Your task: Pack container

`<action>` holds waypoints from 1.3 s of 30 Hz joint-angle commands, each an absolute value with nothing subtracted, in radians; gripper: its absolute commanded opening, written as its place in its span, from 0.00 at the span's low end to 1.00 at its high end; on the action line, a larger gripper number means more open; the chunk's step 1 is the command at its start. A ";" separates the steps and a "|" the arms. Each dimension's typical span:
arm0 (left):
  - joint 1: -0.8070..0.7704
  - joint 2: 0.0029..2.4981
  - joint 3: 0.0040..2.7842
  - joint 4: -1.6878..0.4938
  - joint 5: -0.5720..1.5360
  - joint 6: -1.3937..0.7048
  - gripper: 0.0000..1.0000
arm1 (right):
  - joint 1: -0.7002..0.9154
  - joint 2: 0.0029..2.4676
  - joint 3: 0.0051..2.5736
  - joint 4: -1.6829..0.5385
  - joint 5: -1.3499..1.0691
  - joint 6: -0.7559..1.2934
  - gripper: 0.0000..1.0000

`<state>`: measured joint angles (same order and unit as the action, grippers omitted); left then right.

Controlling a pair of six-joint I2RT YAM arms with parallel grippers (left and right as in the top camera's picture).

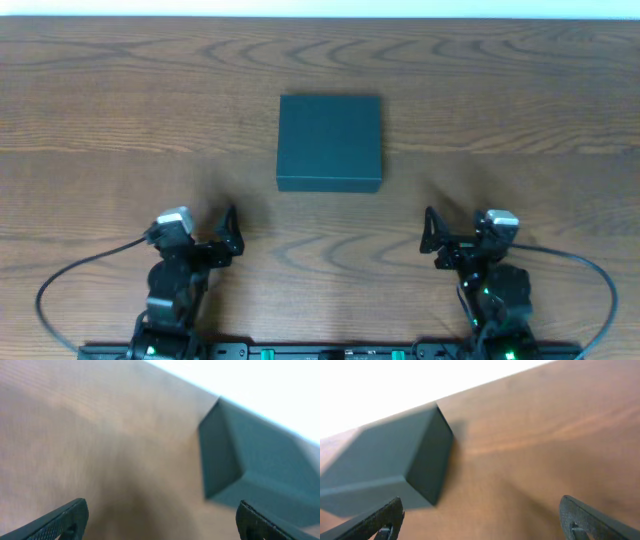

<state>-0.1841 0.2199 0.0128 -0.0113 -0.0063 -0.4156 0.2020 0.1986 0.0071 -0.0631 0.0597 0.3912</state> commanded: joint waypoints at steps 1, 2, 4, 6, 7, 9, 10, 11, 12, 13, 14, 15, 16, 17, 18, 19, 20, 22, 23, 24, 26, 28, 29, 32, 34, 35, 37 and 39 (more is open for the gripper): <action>-0.144 0.080 0.005 -0.075 -0.026 -0.412 0.95 | 0.178 0.110 0.006 -0.068 0.067 0.403 0.99; -0.128 0.031 0.005 -0.075 -0.026 -0.412 0.95 | 0.168 0.085 0.006 -0.068 0.067 0.404 0.99; -0.104 0.008 0.005 -0.056 -0.027 -0.411 0.95 | 0.146 0.033 0.006 -0.068 0.067 0.404 0.99; -0.089 0.010 0.005 -0.072 -0.027 -0.412 0.95 | 0.121 0.005 0.006 -0.060 0.067 0.404 0.99; -0.081 0.010 0.005 -0.075 -0.025 -0.412 0.95 | 0.109 0.006 0.006 -0.068 0.067 0.403 0.99; -0.070 0.007 0.005 -0.075 -0.026 -0.412 0.95 | 0.097 0.005 0.006 -0.068 0.067 0.403 0.99; -0.064 0.007 0.005 -0.075 -0.026 -0.412 0.95 | 0.091 0.005 0.006 -0.068 0.067 0.404 0.99; -0.055 0.005 0.005 -0.075 -0.026 -0.412 0.95 | 0.086 0.005 0.006 -0.068 0.067 0.403 0.99; -0.046 0.004 0.005 -0.075 -0.026 -0.412 0.95 | 0.080 0.006 0.006 -0.068 0.067 0.403 0.99; -0.041 0.003 0.005 -0.075 -0.026 -0.412 0.95 | 0.075 0.006 0.006 -0.068 0.067 0.403 0.99; -0.038 0.003 0.005 -0.075 -0.026 -0.412 0.95 | 0.072 0.006 0.006 -0.068 0.067 0.403 0.99; -0.038 0.003 0.005 -0.075 -0.026 -0.412 0.96 | 0.070 0.005 0.006 -0.067 0.067 0.403 0.99; -0.038 0.003 0.005 -0.075 -0.026 -0.412 0.95 | 0.070 0.005 0.006 -0.067 0.067 0.403 0.99; -0.038 0.003 0.005 -0.075 -0.026 -0.412 0.95 | 0.068 0.006 0.006 -0.067 0.067 0.404 0.99; -0.038 0.003 0.005 -0.075 -0.026 -0.412 0.95 | 0.061 0.006 0.006 -0.067 0.067 0.403 0.99; -0.038 0.004 0.005 -0.075 -0.026 -0.412 0.95 | 0.054 0.006 0.006 -0.068 0.067 0.403 0.99; -0.038 0.004 0.005 -0.075 -0.026 -0.412 0.95 | 0.045 0.006 0.006 -0.068 0.067 0.403 0.99; -0.038 0.004 0.005 -0.075 -0.026 -0.412 0.95 | 0.023 0.006 0.006 -0.068 0.067 0.403 0.99; -0.038 0.004 0.005 -0.075 -0.026 -0.412 0.95 | 0.016 0.006 0.006 -0.068 0.067 0.403 0.99; -0.038 0.004 0.005 -0.075 -0.026 -0.412 0.95 | 0.014 0.006 0.006 -0.068 0.067 0.403 0.99; -0.038 0.004 0.005 -0.075 -0.026 -0.412 0.95 | 0.014 0.006 0.006 -0.068 0.067 0.403 0.99; -0.038 0.004 0.005 -0.075 -0.026 -0.412 0.95 | 0.014 0.006 0.006 -0.068 0.067 0.403 0.99; -0.038 0.004 0.005 -0.075 -0.026 -0.412 0.95 | 0.014 0.006 0.006 -0.068 0.067 0.404 0.99; -0.038 0.004 0.005 -0.075 -0.026 -0.412 0.95 | 0.014 0.006 0.006 -0.068 0.067 0.404 0.99; -0.038 0.004 0.005 -0.075 -0.025 -0.412 0.95 | 0.014 0.006 0.006 -0.068 0.066 0.404 0.99; -0.038 0.004 0.005 -0.075 -0.018 -0.411 0.95 | 0.014 0.006 0.006 -0.068 0.062 0.404 0.99; -0.039 0.005 0.005 -0.077 -0.004 -0.403 0.96 | 0.014 0.006 0.006 -0.068 0.047 0.403 0.99; -0.039 0.005 0.005 -0.077 -0.004 -0.363 0.95 | 0.014 0.006 0.006 -0.068 0.045 0.402 0.99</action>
<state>-0.0418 0.0154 0.0135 -0.0143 -0.0036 -0.4091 0.0227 0.0124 0.0071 -0.0628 0.0559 0.3912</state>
